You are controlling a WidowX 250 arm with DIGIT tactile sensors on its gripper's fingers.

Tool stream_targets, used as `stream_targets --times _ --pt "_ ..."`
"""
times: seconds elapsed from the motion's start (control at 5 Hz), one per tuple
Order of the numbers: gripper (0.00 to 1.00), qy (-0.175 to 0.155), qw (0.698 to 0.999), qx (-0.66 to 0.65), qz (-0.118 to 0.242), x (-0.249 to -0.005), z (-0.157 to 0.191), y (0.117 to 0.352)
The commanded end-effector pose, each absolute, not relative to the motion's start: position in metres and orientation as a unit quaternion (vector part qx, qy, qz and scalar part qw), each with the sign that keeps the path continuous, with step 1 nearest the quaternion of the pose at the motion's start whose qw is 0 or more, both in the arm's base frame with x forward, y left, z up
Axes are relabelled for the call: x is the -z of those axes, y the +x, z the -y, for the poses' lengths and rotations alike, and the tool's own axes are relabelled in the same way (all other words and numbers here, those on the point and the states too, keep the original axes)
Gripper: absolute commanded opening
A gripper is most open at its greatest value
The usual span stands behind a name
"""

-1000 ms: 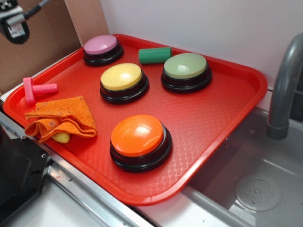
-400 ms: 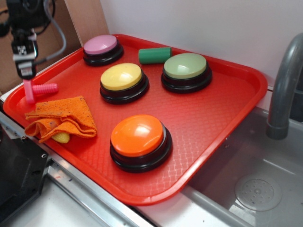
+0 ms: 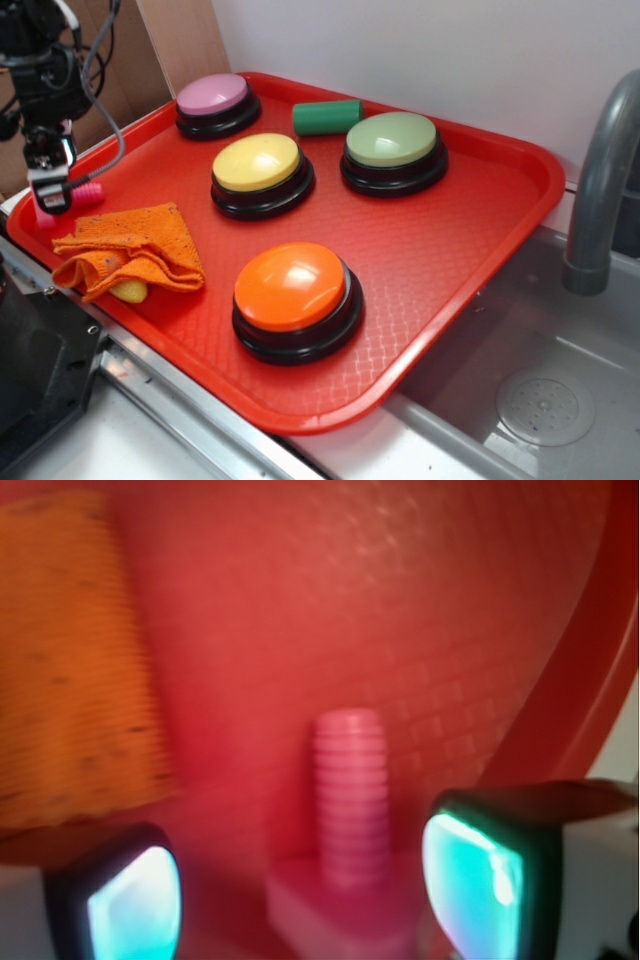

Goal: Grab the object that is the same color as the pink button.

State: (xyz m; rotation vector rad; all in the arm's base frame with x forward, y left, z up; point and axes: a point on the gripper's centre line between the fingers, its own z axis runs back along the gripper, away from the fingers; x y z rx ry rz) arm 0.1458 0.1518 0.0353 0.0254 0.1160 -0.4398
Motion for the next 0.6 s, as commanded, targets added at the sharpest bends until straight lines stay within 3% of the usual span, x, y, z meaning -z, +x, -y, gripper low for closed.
stream_targets --times 0.0,0.2,0.4 --pt "1.00 0.017 0.976 0.212 -0.057 -0.0179 -0.1650 0.1545" --pt "0.00 0.006 0.975 0.200 -0.101 -0.0145 -0.1651 0.1533" --pt "0.00 0.015 0.973 0.207 -0.098 -0.0158 -0.1617 0.1571"
